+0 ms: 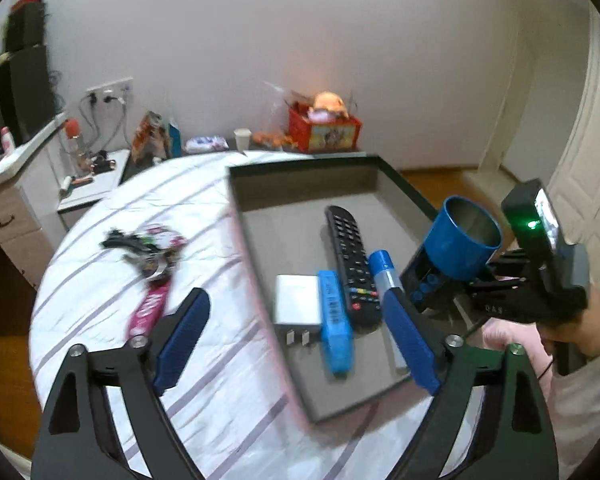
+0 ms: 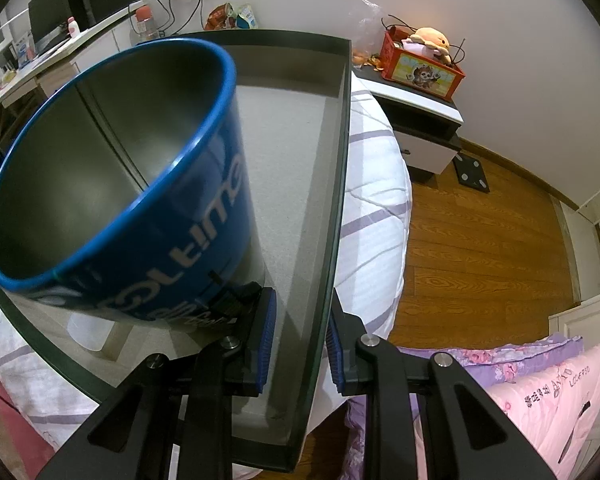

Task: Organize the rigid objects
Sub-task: 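Withdraw the left gripper from the tray box toward the keys, then grasp the key bunch with pink strap by its key fob with the left gripper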

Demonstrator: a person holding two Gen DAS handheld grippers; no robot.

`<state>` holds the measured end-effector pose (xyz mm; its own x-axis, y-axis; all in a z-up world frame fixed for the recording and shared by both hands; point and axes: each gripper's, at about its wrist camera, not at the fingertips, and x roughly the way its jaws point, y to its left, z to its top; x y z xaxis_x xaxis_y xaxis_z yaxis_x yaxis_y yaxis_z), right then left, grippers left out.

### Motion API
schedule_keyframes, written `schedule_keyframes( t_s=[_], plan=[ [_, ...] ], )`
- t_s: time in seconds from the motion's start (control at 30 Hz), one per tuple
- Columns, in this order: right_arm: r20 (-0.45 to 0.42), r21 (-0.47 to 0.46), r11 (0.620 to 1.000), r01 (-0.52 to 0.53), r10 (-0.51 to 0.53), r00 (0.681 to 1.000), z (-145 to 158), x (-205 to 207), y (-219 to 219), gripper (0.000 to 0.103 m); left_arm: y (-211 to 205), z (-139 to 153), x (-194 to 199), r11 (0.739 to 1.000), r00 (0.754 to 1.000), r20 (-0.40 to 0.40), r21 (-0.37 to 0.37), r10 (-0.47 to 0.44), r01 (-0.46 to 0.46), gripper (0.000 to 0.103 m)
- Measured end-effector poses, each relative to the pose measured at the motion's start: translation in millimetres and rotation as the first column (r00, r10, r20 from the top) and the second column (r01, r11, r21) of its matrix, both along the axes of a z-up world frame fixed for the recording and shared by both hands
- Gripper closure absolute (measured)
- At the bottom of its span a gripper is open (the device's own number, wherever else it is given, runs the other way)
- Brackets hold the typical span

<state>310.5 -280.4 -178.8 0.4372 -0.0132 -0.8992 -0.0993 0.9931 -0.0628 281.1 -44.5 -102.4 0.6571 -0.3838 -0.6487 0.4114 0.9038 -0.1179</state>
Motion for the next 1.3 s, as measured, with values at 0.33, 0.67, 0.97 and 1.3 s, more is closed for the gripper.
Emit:
schedule_keyframes(
  t_s=[0.33, 0.67, 0.97, 1.3],
  plan=[
    [0.007, 0.0, 1.0, 0.005, -0.005, 1.0, -0.9, -3.8, 0.9, 0.078, 103.3, -28.1, -7.1, 0.971, 0.969, -0.056, 0.013, 0.239, -0.239, 0.003],
    [0.006, -0.004, 1.0, 0.004, -0.004, 1.0, -0.8, -3.7, 0.7, 0.078, 103.3, -78.4, 21.0, 0.968, 0.957, -0.147, 0.039, 0.251, -0.248, 0.003],
    [0.005, -0.004, 1.0, 0.004, -0.004, 1.0, 0.1, -4.4, 0.6, 0.078, 70.6, -93.9, 69.8, 0.959, 0.959, -0.101, 0.133, 0.265, -0.251, 0.007],
    [0.003, -0.005, 1.0, 0.003, -0.003, 1.0, 1.1, -4.8, 0.5, 0.078, 81.0, -95.1, 56.9, 0.981, 0.969, -0.152, 0.062, 0.193, -0.185, 0.079]
  ],
)
